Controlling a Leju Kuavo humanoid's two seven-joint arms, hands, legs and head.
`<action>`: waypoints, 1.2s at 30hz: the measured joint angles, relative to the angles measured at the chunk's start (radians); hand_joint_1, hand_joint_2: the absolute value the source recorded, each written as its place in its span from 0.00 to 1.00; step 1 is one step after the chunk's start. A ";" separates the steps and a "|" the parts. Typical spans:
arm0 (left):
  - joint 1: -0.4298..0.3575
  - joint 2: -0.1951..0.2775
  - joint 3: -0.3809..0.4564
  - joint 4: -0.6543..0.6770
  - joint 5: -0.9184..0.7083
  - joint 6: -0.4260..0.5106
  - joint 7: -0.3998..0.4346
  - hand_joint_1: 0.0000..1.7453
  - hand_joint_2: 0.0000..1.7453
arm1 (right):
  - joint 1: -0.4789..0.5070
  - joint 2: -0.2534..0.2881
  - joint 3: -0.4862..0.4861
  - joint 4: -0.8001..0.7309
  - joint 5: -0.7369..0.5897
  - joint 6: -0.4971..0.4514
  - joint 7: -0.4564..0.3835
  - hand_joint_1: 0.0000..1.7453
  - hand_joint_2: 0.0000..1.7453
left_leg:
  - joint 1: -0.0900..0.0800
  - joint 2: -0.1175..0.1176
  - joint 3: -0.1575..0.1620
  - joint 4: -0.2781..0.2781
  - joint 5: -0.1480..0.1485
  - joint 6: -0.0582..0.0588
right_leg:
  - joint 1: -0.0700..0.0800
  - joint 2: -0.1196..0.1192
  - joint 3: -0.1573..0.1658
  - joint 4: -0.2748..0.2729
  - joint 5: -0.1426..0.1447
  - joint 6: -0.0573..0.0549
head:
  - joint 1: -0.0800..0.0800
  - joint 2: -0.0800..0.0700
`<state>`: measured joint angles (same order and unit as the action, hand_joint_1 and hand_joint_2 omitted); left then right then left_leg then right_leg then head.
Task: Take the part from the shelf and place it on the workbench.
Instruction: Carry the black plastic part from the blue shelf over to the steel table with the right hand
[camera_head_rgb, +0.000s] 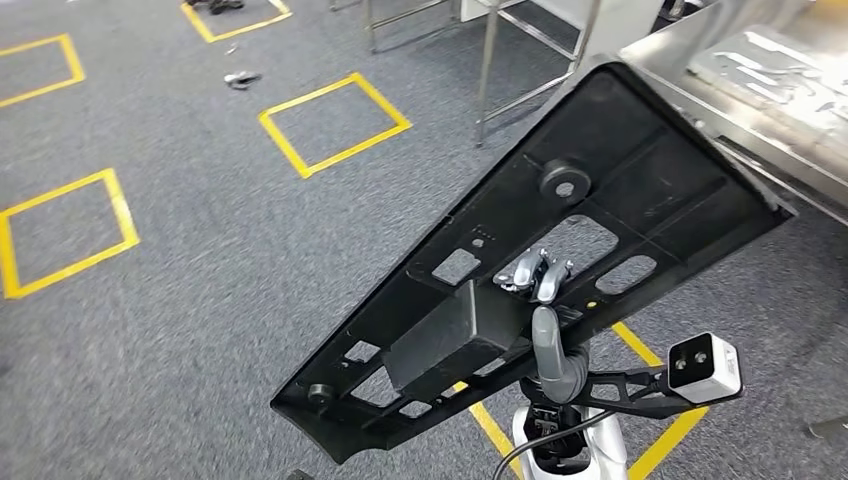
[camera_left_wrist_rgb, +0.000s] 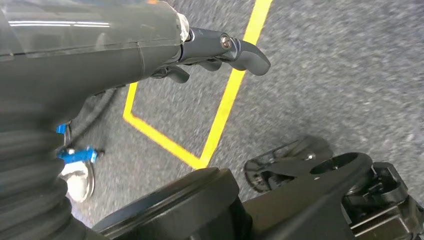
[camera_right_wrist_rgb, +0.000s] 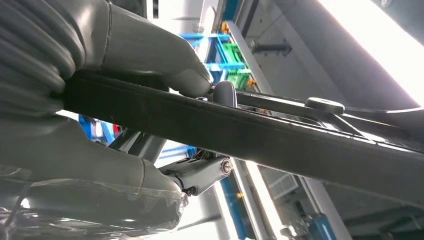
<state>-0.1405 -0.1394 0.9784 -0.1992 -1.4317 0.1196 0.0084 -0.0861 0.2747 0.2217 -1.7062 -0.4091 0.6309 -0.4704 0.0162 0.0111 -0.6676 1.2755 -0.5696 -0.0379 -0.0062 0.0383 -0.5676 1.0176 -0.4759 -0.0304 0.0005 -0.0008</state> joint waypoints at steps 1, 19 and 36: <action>0.001 0.000 0.000 0.000 -0.001 0.000 0.000 0.00 1.00 | 0.000 0.000 0.000 0.000 0.000 0.000 0.000 1.00 1.00 | 0.002 -0.003 0.011 -0.048 0.048 0.000 | -0.001 0.012 0.011 0.002 -0.009 0.003 | 0.000 0.000; 0.026 -0.006 0.000 0.000 0.004 -0.007 -0.019 0.00 1.00 | -0.011 0.000 0.006 0.010 -0.009 -0.003 0.001 1.00 1.00 | 0.001 0.040 0.212 -0.275 0.019 0.042 | 0.013 -0.084 -0.128 0.059 0.076 0.032 | 0.010 0.000; 0.016 -0.006 -0.008 0.000 -0.021 0.000 -0.016 0.00 1.00 | -0.019 0.002 0.008 0.012 -0.014 -0.001 0.013 1.00 1.00 | -0.001 -0.040 0.091 -0.233 0.083 0.023 | 0.007 0.047 -0.024 0.023 0.010 0.014 | 0.005 0.000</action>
<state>-0.1248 -0.1455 0.9708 -0.1995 -1.4524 0.1198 -0.0078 -0.1052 0.2768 0.2296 -1.6939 -0.4233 0.6301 -0.4570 0.0149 -0.0284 -0.5766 1.0421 -0.4866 -0.0151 0.0009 0.0849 -0.5911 1.0403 -0.4660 -0.0165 0.0058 -0.0008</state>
